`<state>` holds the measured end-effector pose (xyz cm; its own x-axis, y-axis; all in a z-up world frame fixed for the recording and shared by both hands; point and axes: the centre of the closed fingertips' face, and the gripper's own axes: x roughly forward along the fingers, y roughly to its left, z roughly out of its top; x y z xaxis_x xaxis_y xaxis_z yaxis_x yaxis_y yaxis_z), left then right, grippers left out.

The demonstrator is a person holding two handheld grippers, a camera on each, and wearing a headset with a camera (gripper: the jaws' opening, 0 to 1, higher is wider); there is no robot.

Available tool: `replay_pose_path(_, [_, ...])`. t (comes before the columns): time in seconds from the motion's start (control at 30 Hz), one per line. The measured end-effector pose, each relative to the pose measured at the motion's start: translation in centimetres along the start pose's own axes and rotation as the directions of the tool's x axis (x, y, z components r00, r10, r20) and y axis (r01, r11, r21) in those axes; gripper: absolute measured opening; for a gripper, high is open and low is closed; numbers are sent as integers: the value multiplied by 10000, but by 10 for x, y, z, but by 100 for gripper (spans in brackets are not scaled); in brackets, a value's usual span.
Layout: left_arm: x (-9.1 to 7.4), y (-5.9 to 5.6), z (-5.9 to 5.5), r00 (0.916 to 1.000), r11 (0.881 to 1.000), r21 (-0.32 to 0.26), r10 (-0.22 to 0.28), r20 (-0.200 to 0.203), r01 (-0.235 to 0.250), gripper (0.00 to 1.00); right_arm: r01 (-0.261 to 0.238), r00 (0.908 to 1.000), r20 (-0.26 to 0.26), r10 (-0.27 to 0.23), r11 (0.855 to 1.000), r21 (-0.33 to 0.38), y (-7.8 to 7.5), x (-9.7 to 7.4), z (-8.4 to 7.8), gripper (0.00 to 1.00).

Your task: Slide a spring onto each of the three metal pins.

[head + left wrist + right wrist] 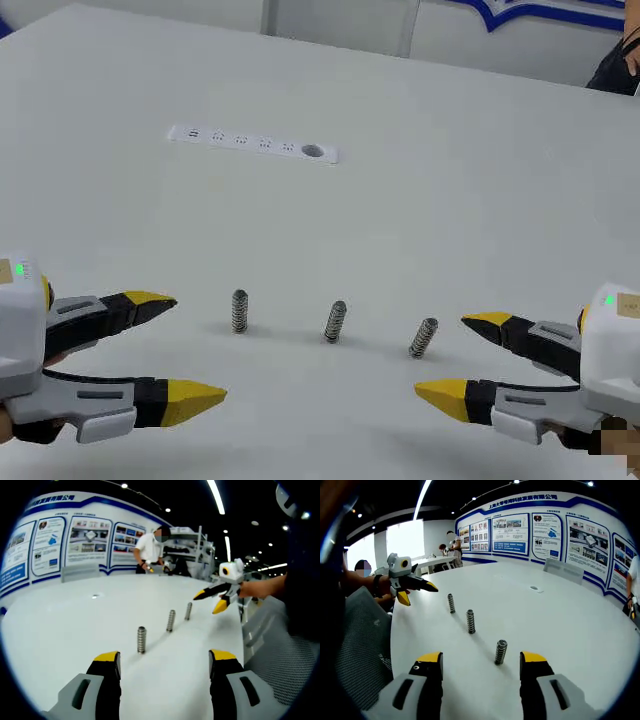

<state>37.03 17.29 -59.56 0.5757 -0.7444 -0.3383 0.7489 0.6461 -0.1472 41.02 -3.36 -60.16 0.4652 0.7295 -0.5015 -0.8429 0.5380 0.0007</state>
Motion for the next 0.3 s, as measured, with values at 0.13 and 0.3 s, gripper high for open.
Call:
replay_pose_path(0.13, [0,0,0,10000,10000,-18,-35,3,35,74,52,10000,-43,-52,10000,38,2,-2,-4,65])
replay_pose_path(0.3, [2,-2,0,9999,9999,10,-144,-51,144,74,173,9998,11,-174,9998,84,2,-6,-6,65])
